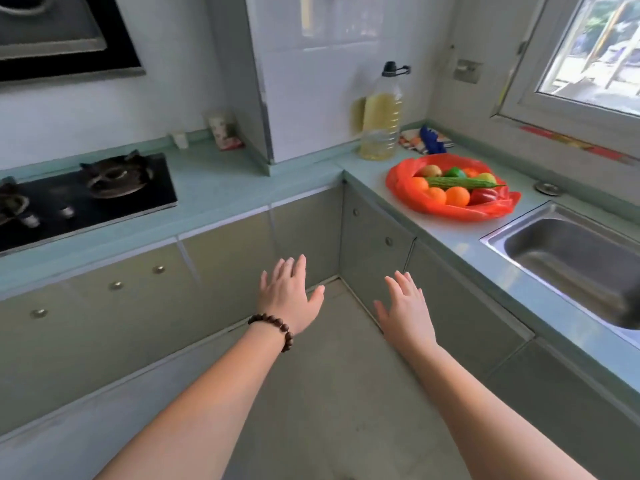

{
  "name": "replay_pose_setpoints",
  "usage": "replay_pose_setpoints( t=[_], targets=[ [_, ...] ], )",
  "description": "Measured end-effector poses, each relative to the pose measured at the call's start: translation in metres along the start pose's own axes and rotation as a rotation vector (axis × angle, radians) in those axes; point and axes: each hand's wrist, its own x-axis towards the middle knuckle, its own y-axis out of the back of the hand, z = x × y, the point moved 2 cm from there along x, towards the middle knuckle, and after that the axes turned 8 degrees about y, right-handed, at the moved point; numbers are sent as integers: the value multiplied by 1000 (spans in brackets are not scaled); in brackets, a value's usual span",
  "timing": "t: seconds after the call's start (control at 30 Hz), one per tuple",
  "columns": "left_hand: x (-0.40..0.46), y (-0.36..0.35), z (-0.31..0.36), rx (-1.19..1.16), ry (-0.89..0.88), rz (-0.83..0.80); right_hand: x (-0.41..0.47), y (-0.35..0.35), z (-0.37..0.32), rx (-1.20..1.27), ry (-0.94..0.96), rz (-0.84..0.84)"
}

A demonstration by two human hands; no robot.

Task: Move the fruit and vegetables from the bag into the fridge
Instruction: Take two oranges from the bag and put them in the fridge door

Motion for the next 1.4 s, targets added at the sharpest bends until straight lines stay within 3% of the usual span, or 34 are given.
replay_pose_setpoints(
  t=[0.33,0.63,0.9,1.2,1.4],
  targets=[
    [119,-44,157,2,-222,-67,77,42,129,-7,-206,66],
    [210,-85,228,-23,-321,-152,152,50,203,17,-309,103],
    [336,-134,292,-59,-441,-228,273,47,262,-14,-339,211],
    [458,-173,361,-71,-628,-297,390,36,315,-46,-392,180],
    [466,-200,377,51,-786,-356,410,19,341,-100,-324,-11]
  ],
)
